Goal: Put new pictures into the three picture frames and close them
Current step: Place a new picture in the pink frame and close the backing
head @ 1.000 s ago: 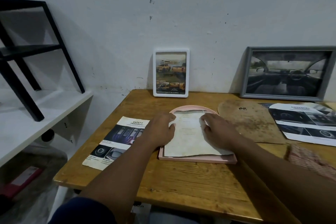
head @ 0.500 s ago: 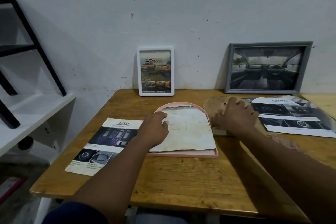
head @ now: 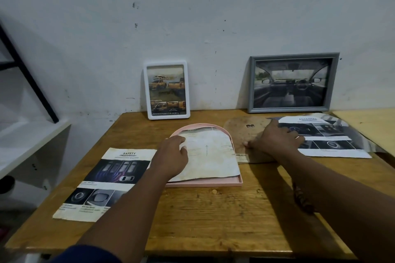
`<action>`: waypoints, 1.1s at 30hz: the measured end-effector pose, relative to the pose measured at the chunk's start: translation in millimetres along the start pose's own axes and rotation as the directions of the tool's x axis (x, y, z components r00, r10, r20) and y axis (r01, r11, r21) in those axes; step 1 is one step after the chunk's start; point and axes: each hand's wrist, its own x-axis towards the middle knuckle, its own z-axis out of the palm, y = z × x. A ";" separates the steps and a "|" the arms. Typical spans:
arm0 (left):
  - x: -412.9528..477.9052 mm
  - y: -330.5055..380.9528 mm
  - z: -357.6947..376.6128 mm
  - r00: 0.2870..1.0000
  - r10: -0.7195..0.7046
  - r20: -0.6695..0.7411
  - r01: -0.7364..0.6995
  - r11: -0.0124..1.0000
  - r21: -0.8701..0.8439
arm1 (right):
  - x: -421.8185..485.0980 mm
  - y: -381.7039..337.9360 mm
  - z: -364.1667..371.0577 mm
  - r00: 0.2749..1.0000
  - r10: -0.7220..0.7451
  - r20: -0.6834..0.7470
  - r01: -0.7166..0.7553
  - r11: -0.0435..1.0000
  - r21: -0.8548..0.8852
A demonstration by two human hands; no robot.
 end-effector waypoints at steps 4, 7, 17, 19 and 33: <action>-0.8 -0.8 -0.8 1.000 0.010 0.001 -0.010 1.000 0.004 | 3.4 3.7 -2.7 1.000 0.005 0.019 -0.005 1.000 -0.019; -0.9 0.8 -1.4 1.000 0.006 -0.003 -0.006 1.000 0.005 | 5.3 3.2 0.2 1.000 -0.012 0.018 0.013 0.999 -0.034; 2.4 -2.8 -5.8 1.000 -0.016 0.018 0.015 0.999 0.050 | 3.8 5.0 3.6 0.998 -0.063 -0.001 0.063 0.994 -0.087; 3.1 -7.3 -9.9 1.000 -0.016 0.015 0.015 0.997 0.074 | 2.1 2.5 4.4 0.995 -0.096 0.003 0.096 0.991 -0.098; 2.3 -18.6 -12.9 1.000 -0.020 0.000 0.020 0.998 0.052 | 7.9 -10.4 4.2 0.995 -0.073 0.065 0.076 0.996 -0.050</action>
